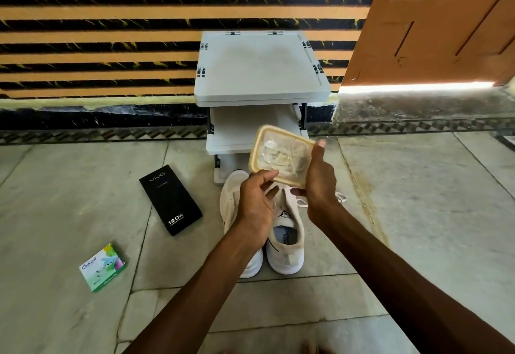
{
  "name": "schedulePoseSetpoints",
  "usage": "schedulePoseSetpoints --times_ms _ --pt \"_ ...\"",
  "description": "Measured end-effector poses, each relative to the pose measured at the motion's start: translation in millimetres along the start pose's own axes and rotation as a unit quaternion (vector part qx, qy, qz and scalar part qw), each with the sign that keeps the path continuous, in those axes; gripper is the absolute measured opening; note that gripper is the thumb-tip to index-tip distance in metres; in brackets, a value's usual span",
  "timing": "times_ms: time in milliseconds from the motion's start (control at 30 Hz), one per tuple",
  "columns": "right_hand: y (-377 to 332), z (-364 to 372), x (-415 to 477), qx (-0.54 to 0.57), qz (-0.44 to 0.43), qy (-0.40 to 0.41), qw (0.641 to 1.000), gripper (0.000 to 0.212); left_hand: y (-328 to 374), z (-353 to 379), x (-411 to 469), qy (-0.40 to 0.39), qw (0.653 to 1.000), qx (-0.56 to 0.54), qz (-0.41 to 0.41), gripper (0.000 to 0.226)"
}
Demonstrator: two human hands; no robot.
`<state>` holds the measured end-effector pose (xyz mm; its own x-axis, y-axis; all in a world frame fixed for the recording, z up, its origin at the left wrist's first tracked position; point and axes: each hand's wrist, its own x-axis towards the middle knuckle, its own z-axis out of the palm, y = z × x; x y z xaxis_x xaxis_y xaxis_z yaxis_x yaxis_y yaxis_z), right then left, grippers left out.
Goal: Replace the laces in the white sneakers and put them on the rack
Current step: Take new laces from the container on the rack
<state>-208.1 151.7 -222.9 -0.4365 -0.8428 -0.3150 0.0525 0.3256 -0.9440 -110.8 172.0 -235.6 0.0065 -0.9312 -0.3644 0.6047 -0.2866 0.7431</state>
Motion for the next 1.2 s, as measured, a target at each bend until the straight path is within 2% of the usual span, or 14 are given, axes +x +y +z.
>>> schedulePoseSetpoints --times_ms 67,167,300,367,433,467,567,633,733,833,867,967,1100,1200 --pt "-1.9 -2.4 2.0 -0.033 -0.036 0.013 0.999 0.054 9.0 -2.9 2.9 0.013 0.998 0.065 0.02 0.02" --pt "2.9 -5.3 1.9 -0.065 -0.066 0.003 0.996 0.053 28.9 -11.2 14.0 0.008 0.983 0.182 0.035 0.042" --pt "3.7 -4.8 -0.1 -0.068 -0.054 -0.029 0.996 0.049 43.7 -14.7 23.3 0.066 0.944 0.32 0.046 0.092" --pt "1.9 -4.3 0.5 -0.07 -0.054 -0.017 0.996 0.049 43.4 -11.1 19.4 0.099 0.908 0.402 0.065 0.099" --pt "2.6 -3.5 1.2 -0.091 -0.075 0.002 0.993 0.056 40.3 -5.9 11.8 0.119 0.87 0.473 0.073 0.09" --pt "3.4 -2.7 1.0 -0.097 -0.08 0.005 0.992 0.059 38.3 -4.9 9.9 0.121 0.867 0.479 0.069 0.089" --pt "8.4 0.4 0.6 -0.101 -0.081 -0.005 0.992 0.07 33.2 -8.3 13.2 0.138 0.873 0.463 0.063 0.092" --pt "12.1 1.2 1.2 -0.104 -0.092 -0.013 0.99 0.069 31.2 -10.1 16.8 0.143 0.879 0.45 0.072 0.09" --pt "14.6 -0.5 5.5 -0.097 -0.087 -0.033 0.991 0.067 32.4 -8.7 16.5 0.14 0.896 0.418 0.05 0.075" --pt "9.9 -7.7 12.3 -0.14 -0.103 -0.066 0.983 0.062 34.3 -16.2 26.2 0.114 0.929 0.351 -0.001 0.091" --pt "7.7 -11.0 14.1 -0.172 -0.119 -0.074 0.975 0.059 35.9 -19.9 31.0 0.097 0.934 0.344 -0.007 0.09" --pt "5.9 -22.8 22.9 -0.218 -0.145 -0.071 0.963 0.052 46.7 -24.7 40.6 0.036 0.942 0.333 0.012 0.059" --pt "5.1 -36.7 39.4 -0.043 -0.039 -0.092 0.994 0.027 50.9 -26.3 53.1 0.014 0.962 0.263 0.071 0.014" --pt "3.5 -37.3 51.1 0.038 0.014 -0.075 0.996 0.017 48.1 -22.8 57.6 0.013 0.97 0.229 0.086 0.008"
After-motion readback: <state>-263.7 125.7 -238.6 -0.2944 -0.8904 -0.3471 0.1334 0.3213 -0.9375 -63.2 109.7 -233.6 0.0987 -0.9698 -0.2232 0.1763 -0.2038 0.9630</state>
